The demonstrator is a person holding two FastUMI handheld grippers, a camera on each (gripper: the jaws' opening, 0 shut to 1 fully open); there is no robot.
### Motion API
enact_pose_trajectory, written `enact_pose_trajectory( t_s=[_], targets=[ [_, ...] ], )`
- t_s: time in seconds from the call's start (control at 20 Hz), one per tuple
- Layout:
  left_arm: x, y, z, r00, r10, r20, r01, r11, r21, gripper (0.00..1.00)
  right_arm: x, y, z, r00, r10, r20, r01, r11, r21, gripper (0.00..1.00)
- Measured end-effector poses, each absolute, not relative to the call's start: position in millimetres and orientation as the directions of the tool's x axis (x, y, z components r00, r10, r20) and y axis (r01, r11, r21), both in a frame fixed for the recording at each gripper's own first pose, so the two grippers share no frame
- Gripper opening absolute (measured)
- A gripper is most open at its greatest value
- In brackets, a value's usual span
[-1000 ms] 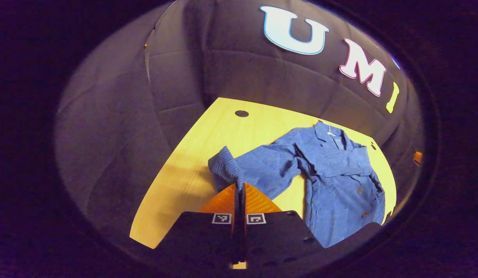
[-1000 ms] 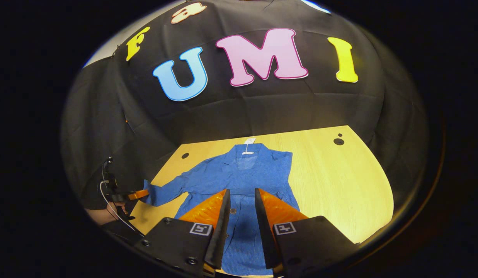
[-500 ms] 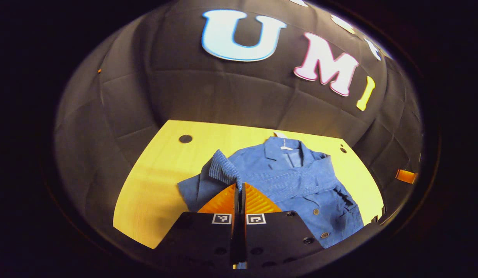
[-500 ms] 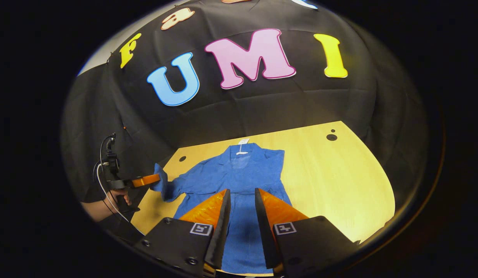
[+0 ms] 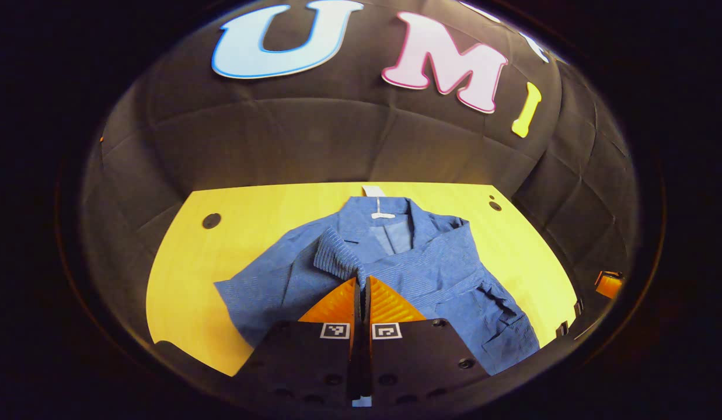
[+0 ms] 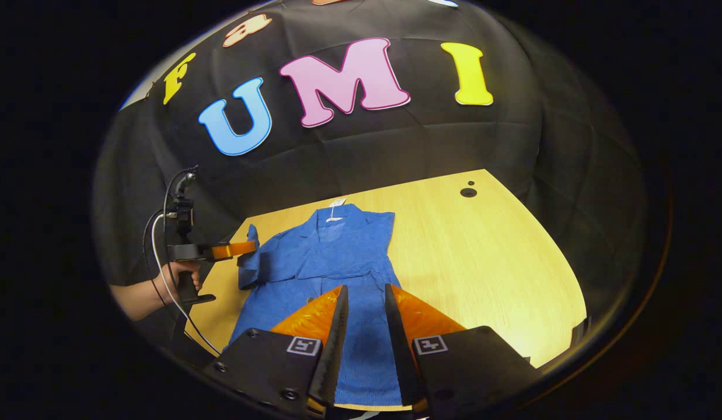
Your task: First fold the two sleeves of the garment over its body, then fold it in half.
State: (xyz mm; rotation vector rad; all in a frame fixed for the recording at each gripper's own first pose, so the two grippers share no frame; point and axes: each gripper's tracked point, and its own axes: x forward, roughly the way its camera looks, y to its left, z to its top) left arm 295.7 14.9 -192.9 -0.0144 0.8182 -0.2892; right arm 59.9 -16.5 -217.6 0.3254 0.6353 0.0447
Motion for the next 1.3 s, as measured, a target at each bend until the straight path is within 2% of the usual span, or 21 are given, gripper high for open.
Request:
enact_pose_trajectory(
  t_s=[0.2, 0.45, 0.5, 0.55, 0.85, 1.1, 1.3],
  targets=[
    [310, -25, -220, 0.577, -0.263, -0.773, 0.296, 0.95, -0.102, 0.0, 52, -31, -229, 0.788, 0.13, -0.602, 0.083, 0.946, 0.313, 0.44],
    [326, -66, -225, 0.564, -0.28, -0.777, 0.354, 0.932, -0.079, 0.0, 50, -49, -236, 0.778, 0.118, -0.618, 0.113, 0.94, 0.321, 0.43],
    [330, -75, -228, 0.558, -0.281, -0.781, 0.366, 0.928, -0.073, 0.0, 50, -53, -238, 0.774, 0.116, -0.622, 0.118, 0.939, 0.322, 0.47],
    [334, -80, -228, 0.556, -0.278, -0.783, 0.376, 0.925, -0.062, 0.0, 50, -57, -238, 0.773, 0.113, -0.625, 0.122, 0.939, 0.321, 0.44],
    [345, -124, -237, 0.529, -0.299, -0.794, 0.444, 0.895, -0.042, 0.0, 52, -68, -242, 0.77, 0.101, -0.631, 0.149, 0.932, 0.331, 0.43],
    [348, -147, -255, 0.486, -0.27, -0.831, 0.47, 0.883, -0.012, 0.0, 53, -82, -242, 0.772, 0.072, -0.631, 0.181, 0.928, 0.326, 0.43],
    [347, -152, -273, 0.446, -0.189, -0.875, 0.475, 0.878, 0.052, 0.0, 47, -92, -246, 0.766, 0.052, -0.641, 0.208, 0.923, 0.323, 0.43]
  ],
)
